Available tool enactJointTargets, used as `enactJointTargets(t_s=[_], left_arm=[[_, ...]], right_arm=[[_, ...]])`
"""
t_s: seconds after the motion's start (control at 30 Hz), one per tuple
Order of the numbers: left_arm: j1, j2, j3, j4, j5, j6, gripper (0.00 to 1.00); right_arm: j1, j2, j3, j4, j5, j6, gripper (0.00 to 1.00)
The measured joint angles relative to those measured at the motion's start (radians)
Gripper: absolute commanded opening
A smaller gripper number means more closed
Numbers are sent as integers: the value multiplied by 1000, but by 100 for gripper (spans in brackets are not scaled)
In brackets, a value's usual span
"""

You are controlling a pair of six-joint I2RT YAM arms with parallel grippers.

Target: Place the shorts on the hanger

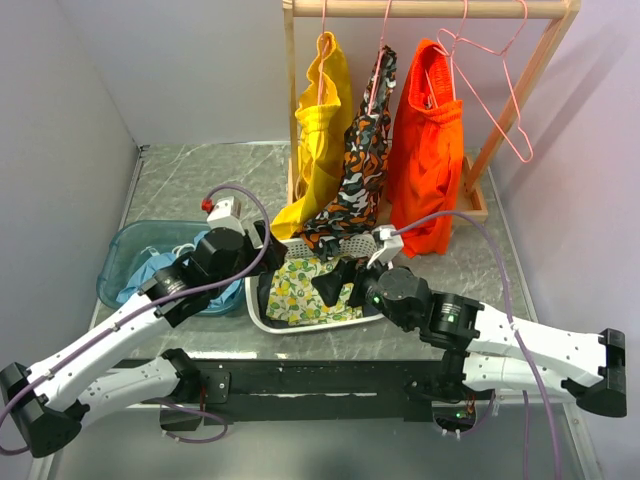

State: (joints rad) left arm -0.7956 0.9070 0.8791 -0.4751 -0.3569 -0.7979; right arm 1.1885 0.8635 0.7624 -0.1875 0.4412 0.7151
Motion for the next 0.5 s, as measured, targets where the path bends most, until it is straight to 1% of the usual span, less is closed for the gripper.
enactJointTargets(t_s=[0.33,0.5], left_arm=[[0,-34,-17,-3,-8,-9,96],[0,-32,-23,-19,-8,-29,96]], right_arm=[[-2,61,0,-16,21,-3,100],[-35,153,2,-8,-2,-1,100]])
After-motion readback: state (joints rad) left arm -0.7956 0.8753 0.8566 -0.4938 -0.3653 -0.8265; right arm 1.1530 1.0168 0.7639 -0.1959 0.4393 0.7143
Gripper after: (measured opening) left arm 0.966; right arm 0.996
